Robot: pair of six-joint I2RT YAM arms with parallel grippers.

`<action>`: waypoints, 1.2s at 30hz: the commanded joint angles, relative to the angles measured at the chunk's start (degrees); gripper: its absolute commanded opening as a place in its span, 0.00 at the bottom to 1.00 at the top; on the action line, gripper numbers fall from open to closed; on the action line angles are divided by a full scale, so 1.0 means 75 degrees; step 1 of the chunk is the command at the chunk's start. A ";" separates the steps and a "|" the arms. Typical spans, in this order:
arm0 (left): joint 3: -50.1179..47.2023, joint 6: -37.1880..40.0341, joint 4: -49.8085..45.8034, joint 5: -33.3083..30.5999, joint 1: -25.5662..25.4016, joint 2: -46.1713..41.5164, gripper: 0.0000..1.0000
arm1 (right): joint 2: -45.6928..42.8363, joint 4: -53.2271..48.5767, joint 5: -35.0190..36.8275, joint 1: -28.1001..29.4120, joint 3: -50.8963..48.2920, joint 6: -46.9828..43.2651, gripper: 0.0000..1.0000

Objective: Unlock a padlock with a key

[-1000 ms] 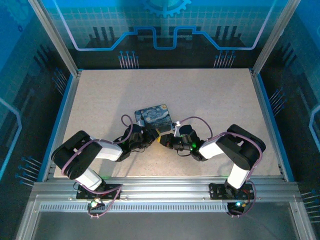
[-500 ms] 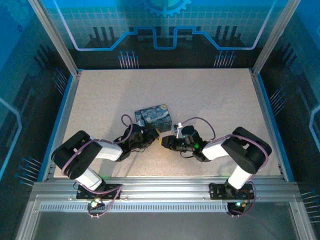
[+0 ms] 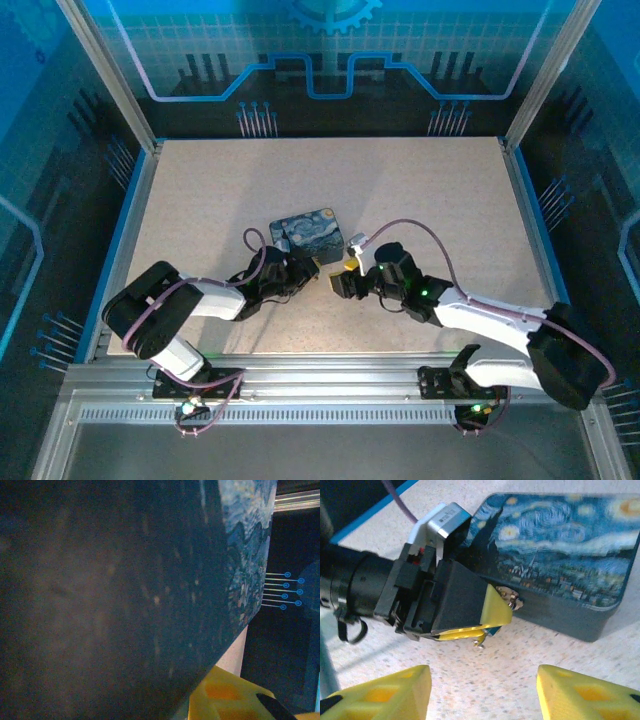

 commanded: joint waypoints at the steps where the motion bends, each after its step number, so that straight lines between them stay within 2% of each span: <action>1: 0.0127 -0.0263 -0.0627 0.0380 -0.0029 -0.0177 0.04 | -0.0363 -0.0735 0.1030 0.0363 0.0128 -0.2423 0.62; 4: 0.0252 -0.0252 -0.0961 0.0437 -0.0014 -0.0328 0.04 | -0.0548 -0.0468 0.1972 0.0786 -0.0001 -0.3757 0.63; 8: 0.0366 -0.0259 -0.1262 0.0512 -0.0018 -0.0471 0.05 | -0.0589 0.0728 0.2878 0.1430 -0.0616 -0.5899 0.63; 13: 0.0414 -0.0403 -0.1364 0.0632 -0.0010 -0.0515 0.05 | -0.0218 0.1130 0.3065 0.1793 -0.0704 -0.7641 0.64; 17: 0.0487 -0.0417 -0.1469 0.0687 -0.0012 -0.0524 0.05 | 0.0640 0.1094 0.3440 0.2030 -0.0293 -0.8656 0.63; 23: 0.0538 -0.0402 -0.1589 0.0683 -0.0018 -0.0552 0.05 | 0.1616 0.1274 0.3191 0.2146 0.0065 -0.9038 0.62; 27: 0.0596 -0.0384 -0.1721 0.0680 -0.0020 -0.0591 0.06 | 0.2115 0.1479 0.3163 0.2184 0.0273 -0.9107 0.51; 36: 0.0596 -0.0409 -0.1836 0.0676 -0.0028 -0.0708 0.06 | 0.2747 0.1856 0.3129 0.2134 0.0478 -0.9184 0.47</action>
